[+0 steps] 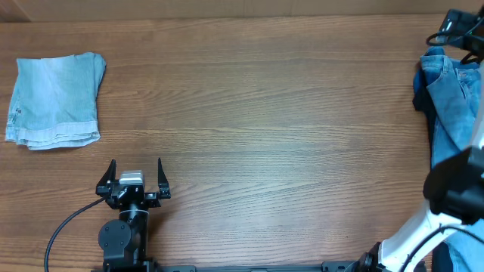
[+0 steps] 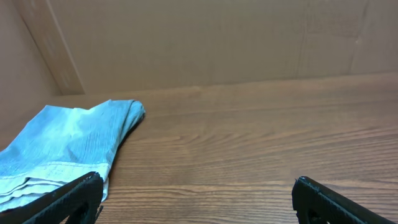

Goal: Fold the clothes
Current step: 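Reach the right gripper to the jeans pile and grasp the waistband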

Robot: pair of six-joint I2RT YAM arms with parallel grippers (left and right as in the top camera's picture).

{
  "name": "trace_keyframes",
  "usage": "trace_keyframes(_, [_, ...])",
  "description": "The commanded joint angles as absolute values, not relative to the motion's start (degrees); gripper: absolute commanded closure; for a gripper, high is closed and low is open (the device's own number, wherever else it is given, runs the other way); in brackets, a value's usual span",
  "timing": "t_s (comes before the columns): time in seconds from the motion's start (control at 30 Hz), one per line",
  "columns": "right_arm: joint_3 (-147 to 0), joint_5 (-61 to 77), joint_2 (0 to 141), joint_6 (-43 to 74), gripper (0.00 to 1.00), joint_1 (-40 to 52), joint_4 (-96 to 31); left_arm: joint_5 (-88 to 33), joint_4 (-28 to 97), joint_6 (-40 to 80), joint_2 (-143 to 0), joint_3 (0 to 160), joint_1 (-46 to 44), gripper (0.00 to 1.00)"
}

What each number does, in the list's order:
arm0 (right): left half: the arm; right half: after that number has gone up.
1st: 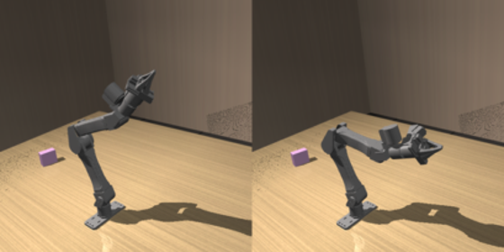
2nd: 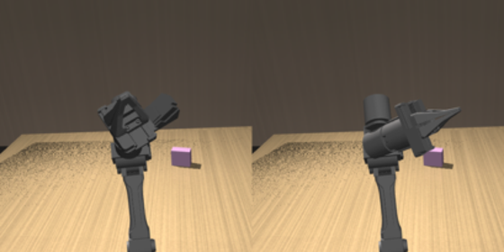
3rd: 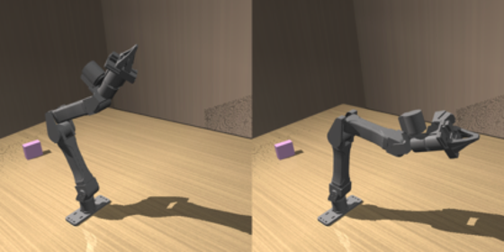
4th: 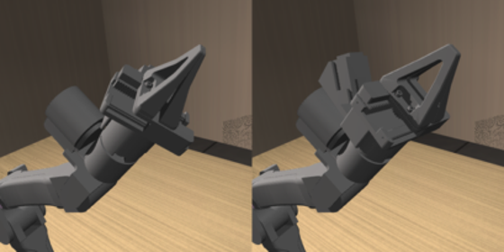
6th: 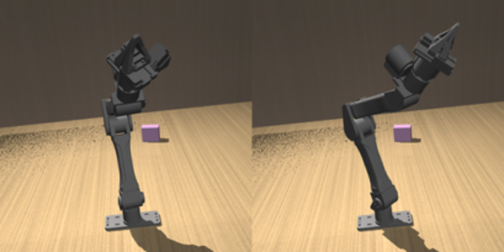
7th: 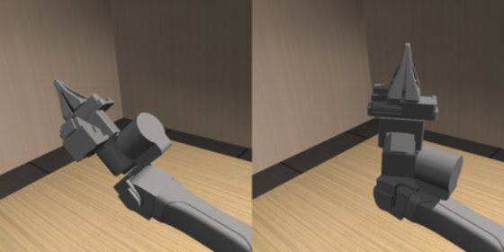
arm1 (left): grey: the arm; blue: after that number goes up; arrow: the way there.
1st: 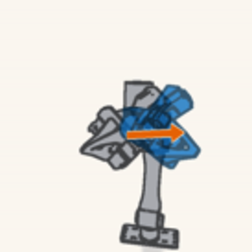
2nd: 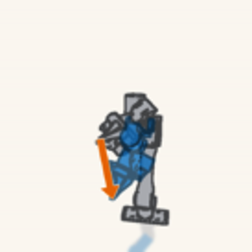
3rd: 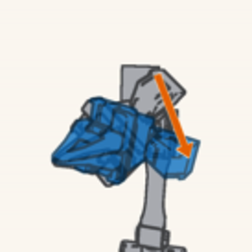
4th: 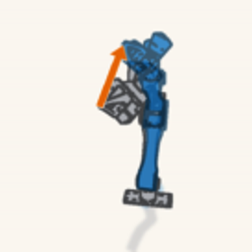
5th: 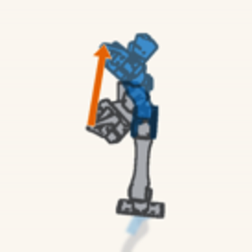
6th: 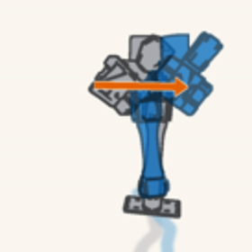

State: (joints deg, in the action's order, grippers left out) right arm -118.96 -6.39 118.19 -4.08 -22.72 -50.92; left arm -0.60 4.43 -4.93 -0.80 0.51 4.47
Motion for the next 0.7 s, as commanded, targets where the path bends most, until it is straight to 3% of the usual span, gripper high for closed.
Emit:
trace_keyframes(0.0, [-119.6,-6.8,123.0,-5.0,0.0,-25.5,-48.0,-0.2,4.4,-6.2,-0.3,0.3,4.1,0.0])
trace_keyframes(0.2, [-119.6,5.8,132.7,-5.9,0.0,-29.9,-43.5,-0.2,4.4,-6.2,-0.3,0.3,4.1,0.0])
trace_keyframes(0.3, [-119.6,6.4,134.5,-12.1,0.0,-29.8,-44.9,-0.2,4.4,-6.2,-0.3,0.3,4.1,0.0])
trace_keyframes(0.5, [-119.6,11.7,136.4,-12.0,0.0,-29.2,-46.6,-0.2,4.4,-6.2,-0.3,0.3,4.1,0.0])
trace_keyframes(0.6, [-119.6,11.7,136.4,-12.1,0.02,-29.2,-48.1,-0.2,4.4,-6.2,-0.3,0.3,4.1,0.0])
trace_keyframes(0.67, [-119.6,11.6,136.4,-12.1,0.11,-29.2,-48.2,-0.2,4.4,-6.2,-0.3,0.3,4.1,0.0])
